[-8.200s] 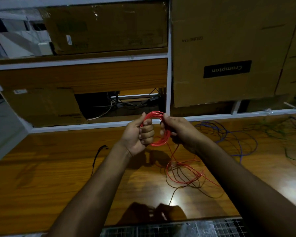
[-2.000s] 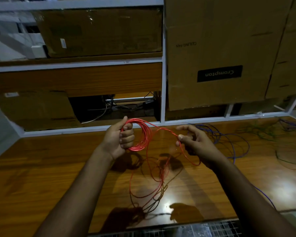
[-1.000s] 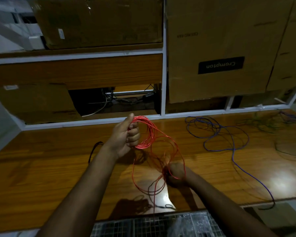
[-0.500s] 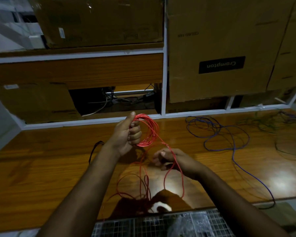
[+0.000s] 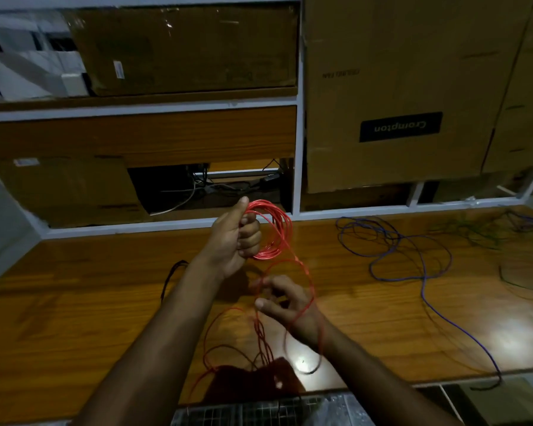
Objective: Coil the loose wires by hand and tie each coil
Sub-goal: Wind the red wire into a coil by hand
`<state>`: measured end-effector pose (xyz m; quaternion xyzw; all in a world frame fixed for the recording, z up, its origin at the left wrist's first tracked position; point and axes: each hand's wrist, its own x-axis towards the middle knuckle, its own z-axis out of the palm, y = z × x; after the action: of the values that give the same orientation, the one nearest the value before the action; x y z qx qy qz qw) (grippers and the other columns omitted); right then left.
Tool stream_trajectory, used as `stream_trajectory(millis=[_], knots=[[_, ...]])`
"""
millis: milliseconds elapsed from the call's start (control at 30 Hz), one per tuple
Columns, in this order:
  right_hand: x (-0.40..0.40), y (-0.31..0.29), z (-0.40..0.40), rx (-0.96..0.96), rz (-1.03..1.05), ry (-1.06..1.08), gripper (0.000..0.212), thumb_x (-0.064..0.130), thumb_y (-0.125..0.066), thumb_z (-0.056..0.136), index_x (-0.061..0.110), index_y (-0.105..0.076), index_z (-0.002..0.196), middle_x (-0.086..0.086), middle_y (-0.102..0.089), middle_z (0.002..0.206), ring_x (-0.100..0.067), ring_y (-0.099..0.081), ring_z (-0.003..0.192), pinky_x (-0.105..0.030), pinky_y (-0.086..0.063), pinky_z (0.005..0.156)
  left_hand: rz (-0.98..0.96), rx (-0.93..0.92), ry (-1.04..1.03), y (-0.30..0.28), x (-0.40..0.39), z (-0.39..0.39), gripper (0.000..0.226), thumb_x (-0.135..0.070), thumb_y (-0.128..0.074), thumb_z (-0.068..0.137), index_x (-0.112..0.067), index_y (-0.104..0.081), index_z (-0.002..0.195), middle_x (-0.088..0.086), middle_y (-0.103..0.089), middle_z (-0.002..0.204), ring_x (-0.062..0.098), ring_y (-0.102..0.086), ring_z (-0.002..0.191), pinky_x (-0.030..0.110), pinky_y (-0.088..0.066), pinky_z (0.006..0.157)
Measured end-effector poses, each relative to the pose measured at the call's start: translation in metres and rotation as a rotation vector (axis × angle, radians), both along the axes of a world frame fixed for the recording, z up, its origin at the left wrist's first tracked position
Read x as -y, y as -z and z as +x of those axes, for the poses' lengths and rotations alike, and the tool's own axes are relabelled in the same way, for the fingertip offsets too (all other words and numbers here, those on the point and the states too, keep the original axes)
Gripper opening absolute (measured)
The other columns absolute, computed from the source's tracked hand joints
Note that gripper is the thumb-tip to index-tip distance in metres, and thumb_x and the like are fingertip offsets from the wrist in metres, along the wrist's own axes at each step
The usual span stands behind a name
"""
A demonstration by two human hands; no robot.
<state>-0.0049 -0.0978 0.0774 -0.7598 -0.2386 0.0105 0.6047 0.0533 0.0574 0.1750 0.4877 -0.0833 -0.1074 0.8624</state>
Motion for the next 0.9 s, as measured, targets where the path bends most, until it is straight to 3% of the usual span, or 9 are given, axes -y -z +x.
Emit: stream_trajectory(millis=[100,200,300,400,467,567,667,800,900], knots=[[-0.017,0.018,-0.015,0.137,-0.027,-0.008,0.006,0.024,-0.066,0.094,0.026,-0.071,0.095,0.012,-0.065,0.097,-0.009,-0.063,0.094,-0.025,-0.049,0.077,0.007,0.001,-0.061,0.001,0.003,0.0,0.044,-0.039,-0.036,0.105,-0.018,-0.036,0.066,-0.008,-0.026,0.043,0.004,-0.022,0.032,0.017,-0.015,0.033],[-0.028,0.009,-0.045,-0.027,0.192,-0.08,0.017,0.019,-0.057,0.099,0.006,-0.068,0.1,-0.006,-0.065,0.085,-0.023,-0.064,0.08,-0.043,-0.054,0.074,-0.001,-0.023,-0.11,0.007,0.002,0.003,0.044,-0.039,-0.038,0.104,-0.019,-0.037,0.066,-0.008,-0.026,0.043,0.004,-0.021,0.032,0.017,-0.014,0.034],[-0.025,-0.027,-0.062,-0.187,0.342,0.01,0.021,0.023,-0.049,0.101,0.015,-0.068,0.105,-0.002,-0.06,0.074,-0.018,-0.056,0.062,-0.032,-0.05,0.055,0.003,-0.037,-0.124,0.015,0.0,0.004,0.045,-0.04,-0.038,0.104,-0.019,-0.038,0.065,-0.008,-0.027,0.043,0.005,-0.022,0.032,0.016,-0.015,0.033],[-0.002,-0.081,-0.073,-0.194,0.369,0.059,0.022,0.027,-0.054,0.099,0.022,-0.071,0.111,0.008,-0.06,0.075,-0.011,-0.049,0.064,-0.02,-0.04,0.053,0.045,-0.038,-0.174,0.02,-0.003,0.008,0.045,-0.042,-0.038,0.104,-0.02,-0.04,0.065,-0.008,-0.028,0.044,0.006,-0.022,0.033,0.018,-0.016,0.033],[0.02,-0.11,-0.075,0.033,0.203,0.209,0.025,0.018,-0.058,0.098,0.028,-0.07,0.117,0.016,-0.062,0.079,-0.002,-0.052,0.067,-0.015,-0.041,0.059,0.068,-0.041,-0.195,0.022,-0.004,0.011,0.045,-0.042,-0.038,0.104,-0.02,-0.04,0.065,-0.008,-0.028,0.044,0.006,-0.022,0.033,0.018,-0.016,0.034],[0.056,-0.134,-0.054,0.484,-0.115,0.72,0.028,0.012,-0.065,0.093,0.024,-0.072,0.117,0.007,-0.064,0.087,-0.007,-0.061,0.072,-0.018,-0.047,0.066,0.114,-0.012,-0.168,0.022,-0.005,0.011,0.045,-0.041,-0.038,0.105,-0.02,-0.04,0.065,-0.008,-0.027,0.044,0.006,-0.022,0.033,0.018,-0.017,0.034],[0.087,-0.143,-0.016,0.599,-0.311,0.965,0.025,0.002,-0.067,0.086,0.016,-0.074,0.106,-0.002,-0.064,0.092,-0.015,-0.061,0.08,-0.02,-0.042,0.069,0.195,0.054,-0.115,0.016,-0.003,0.004,0.042,-0.039,-0.037,0.104,-0.019,-0.038,0.067,-0.008,-0.027,0.047,0.006,-0.022,0.036,0.019,-0.016,0.037],[0.103,-0.125,0.03,0.352,-0.656,0.77,0.034,-0.005,-0.061,0.087,0.017,-0.069,0.112,-0.003,-0.063,0.108,-0.019,-0.061,0.098,-0.033,-0.052,0.085,0.201,0.095,-0.057,0.007,0.005,-0.002,0.043,-0.037,-0.037,0.104,-0.018,-0.035,0.066,-0.007,-0.025,0.045,0.006,-0.021,0.035,0.022,-0.011,0.041],[0.099,-0.104,0.046,0.262,-0.782,0.465,0.028,0.002,-0.06,0.091,0.027,-0.071,0.099,0.005,-0.066,0.098,-0.013,-0.062,0.095,-0.035,-0.053,0.086,0.159,0.096,-0.044,0.004,0.009,-0.003,0.042,-0.037,-0.039,0.103,-0.018,-0.034,0.065,-0.007,-0.025,0.045,0.005,-0.021,0.034,0.02,-0.012,0.039]])
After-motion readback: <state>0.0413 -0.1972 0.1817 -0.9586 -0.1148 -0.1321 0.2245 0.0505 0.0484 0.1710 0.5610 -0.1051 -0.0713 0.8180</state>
